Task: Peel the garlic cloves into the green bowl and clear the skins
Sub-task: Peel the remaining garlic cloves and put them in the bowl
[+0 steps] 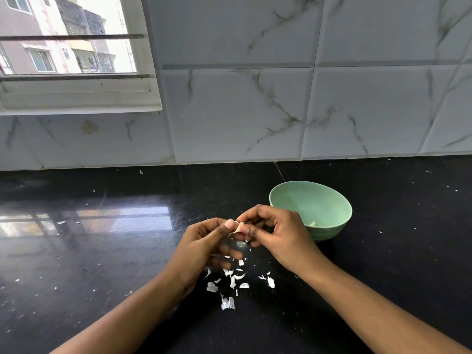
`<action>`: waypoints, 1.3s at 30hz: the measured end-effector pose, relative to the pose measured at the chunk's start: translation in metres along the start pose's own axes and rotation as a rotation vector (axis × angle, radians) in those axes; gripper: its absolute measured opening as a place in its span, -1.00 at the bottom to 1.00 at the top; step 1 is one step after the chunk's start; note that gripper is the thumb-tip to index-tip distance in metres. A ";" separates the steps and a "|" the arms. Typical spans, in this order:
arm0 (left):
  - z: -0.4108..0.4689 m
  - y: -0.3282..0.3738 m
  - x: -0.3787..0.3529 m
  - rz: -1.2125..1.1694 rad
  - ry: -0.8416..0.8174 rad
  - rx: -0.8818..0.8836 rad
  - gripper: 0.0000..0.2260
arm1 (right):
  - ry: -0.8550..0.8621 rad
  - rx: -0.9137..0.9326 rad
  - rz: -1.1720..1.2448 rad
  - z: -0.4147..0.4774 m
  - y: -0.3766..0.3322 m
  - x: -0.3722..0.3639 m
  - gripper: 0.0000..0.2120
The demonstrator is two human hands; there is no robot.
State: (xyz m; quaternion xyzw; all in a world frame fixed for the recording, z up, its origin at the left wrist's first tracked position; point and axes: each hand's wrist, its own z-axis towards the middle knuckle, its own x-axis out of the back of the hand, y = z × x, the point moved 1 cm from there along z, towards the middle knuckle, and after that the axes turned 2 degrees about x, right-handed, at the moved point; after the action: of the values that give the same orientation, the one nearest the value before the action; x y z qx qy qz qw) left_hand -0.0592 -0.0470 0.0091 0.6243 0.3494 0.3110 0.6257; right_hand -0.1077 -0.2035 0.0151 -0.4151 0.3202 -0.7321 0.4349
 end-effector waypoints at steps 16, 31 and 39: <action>0.001 0.000 0.004 -0.145 -0.021 0.100 -0.90 | -0.010 0.100 -0.099 0.000 0.001 0.001 -0.85; 0.001 -0.001 0.004 -0.218 -0.120 0.132 -0.87 | -0.083 -0.067 0.213 0.002 -0.003 0.001 -0.83; 0.003 -0.001 0.004 -0.239 -0.056 0.121 -0.91 | -0.087 -0.113 0.302 0.001 -0.005 0.001 -0.76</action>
State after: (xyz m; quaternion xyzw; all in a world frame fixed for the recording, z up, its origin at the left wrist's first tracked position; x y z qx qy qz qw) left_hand -0.0546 -0.0452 0.0079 0.6232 0.4220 0.1950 0.6289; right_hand -0.1092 -0.2024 0.0199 -0.4177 0.4004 -0.6206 0.5292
